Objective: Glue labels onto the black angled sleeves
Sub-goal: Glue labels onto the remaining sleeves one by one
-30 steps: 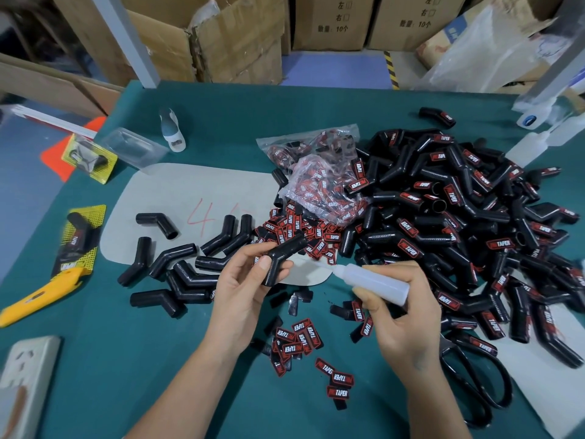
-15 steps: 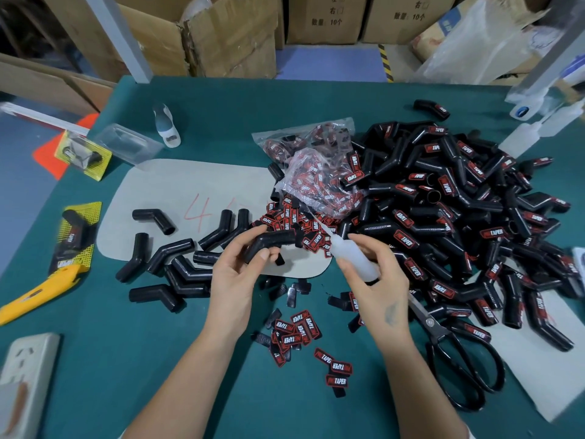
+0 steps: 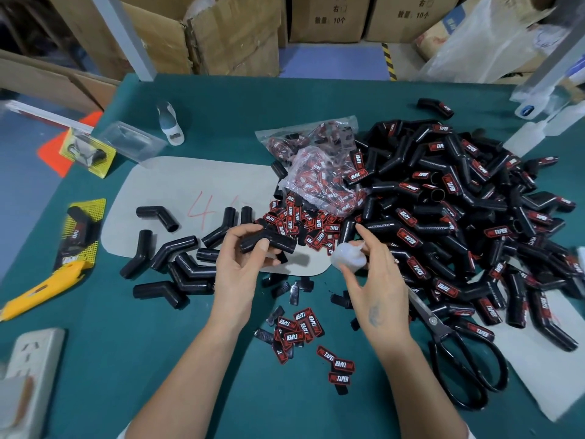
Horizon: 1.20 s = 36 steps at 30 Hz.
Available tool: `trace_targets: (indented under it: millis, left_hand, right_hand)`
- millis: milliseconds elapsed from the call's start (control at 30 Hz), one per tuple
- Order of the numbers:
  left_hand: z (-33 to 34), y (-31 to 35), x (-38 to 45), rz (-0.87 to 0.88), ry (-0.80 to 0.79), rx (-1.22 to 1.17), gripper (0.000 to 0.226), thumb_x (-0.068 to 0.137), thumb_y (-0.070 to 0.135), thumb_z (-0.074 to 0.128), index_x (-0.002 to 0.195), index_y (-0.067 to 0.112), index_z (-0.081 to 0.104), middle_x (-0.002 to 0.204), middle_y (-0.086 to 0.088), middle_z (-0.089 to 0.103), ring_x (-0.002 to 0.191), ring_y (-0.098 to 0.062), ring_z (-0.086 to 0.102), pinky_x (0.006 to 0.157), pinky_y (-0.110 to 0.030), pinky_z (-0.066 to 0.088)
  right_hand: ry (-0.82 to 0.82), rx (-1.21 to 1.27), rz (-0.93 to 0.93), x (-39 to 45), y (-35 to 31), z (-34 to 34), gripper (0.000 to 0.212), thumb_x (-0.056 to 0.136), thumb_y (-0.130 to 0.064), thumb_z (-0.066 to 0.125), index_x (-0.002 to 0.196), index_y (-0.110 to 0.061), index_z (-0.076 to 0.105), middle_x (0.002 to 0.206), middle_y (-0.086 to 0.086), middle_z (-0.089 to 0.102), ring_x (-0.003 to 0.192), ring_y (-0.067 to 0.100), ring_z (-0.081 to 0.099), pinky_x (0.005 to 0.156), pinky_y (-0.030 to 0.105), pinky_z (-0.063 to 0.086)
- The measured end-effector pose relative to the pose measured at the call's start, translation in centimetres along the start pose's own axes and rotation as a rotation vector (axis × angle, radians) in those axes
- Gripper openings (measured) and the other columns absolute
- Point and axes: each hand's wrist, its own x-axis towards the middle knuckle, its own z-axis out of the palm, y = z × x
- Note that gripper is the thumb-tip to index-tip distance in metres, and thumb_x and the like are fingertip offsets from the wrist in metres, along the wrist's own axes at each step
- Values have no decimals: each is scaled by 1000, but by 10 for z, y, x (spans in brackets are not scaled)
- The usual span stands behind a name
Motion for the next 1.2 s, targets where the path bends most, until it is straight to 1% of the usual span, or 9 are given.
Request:
trace_targets:
  millis: [67,167,233,333,433,633,867,1133,1200]
  left_hand:
    - [-1,-2,1,-13,-31,-29,22,99,15,65,120,21,65,89,-7,72,79,-22,70,73,-29,60]
    - [-2,-6,2,-28,-55,-62,28,100,5,63,126,17,64,88,-8,73,80,-19,70,78,-27,60]
    - [-2,-7,3,-27,-57,-54,32,102,-4,60,127,15,63,90,-4,73,82,-16,71,81,-26,60]
    - [-1,-7,2,-15,-72,-33,33,102,-7,58,127,13,63,92,-3,72,83,-15,71,81,-26,60]
    - [-2,-7,0,-9,-84,-33,30,99,2,65,126,14,65,98,-6,71,86,-18,70,81,-28,60]
    - [-1,-5,-2,13,-118,4,30,92,23,76,121,22,70,108,-4,72,96,-20,70,87,-32,60]
    - [-3,-8,-7,64,-157,35,39,90,37,82,124,21,70,118,-5,72,113,-27,67,108,-69,47]
    - [2,0,-14,39,-186,-110,40,89,36,83,122,20,69,114,-21,67,119,-59,59,101,-70,51]
    - [5,4,-15,35,-195,-139,42,88,38,84,122,20,69,114,-19,68,119,-57,61,99,-64,55]
  right_hand:
    - [85,23,-22,-4,-4,-5,68,97,-37,71,156,-29,40,135,-14,52,126,3,49,98,34,48]
    - [358,36,-416,-14,-8,-12,31,101,-22,70,130,-17,62,124,-5,59,116,4,51,97,23,45]
    - [170,100,-552,-21,-8,-14,13,100,-19,66,111,-24,68,107,-10,63,100,4,58,85,22,48]
    - [-396,-52,-423,-21,-8,-11,11,101,-26,66,105,-34,73,101,-18,61,92,4,60,80,30,51]
    - [-610,-277,-360,-20,-2,-3,13,103,-33,63,115,-39,66,109,-19,53,99,1,55,84,30,46]
    - [-667,-286,-268,-19,0,1,5,102,-36,63,106,-37,60,104,-18,45,94,3,57,82,30,46]
    - [-687,-237,-222,-19,-2,2,3,102,-32,63,101,-34,61,105,-17,49,91,2,55,81,28,46]
    - [-695,-223,-230,-17,0,1,4,102,-32,62,102,-34,59,104,-15,49,90,4,55,82,31,49]
    - [-694,-219,-235,-17,1,2,6,102,-33,62,101,-36,57,103,-16,46,87,4,55,80,32,49]
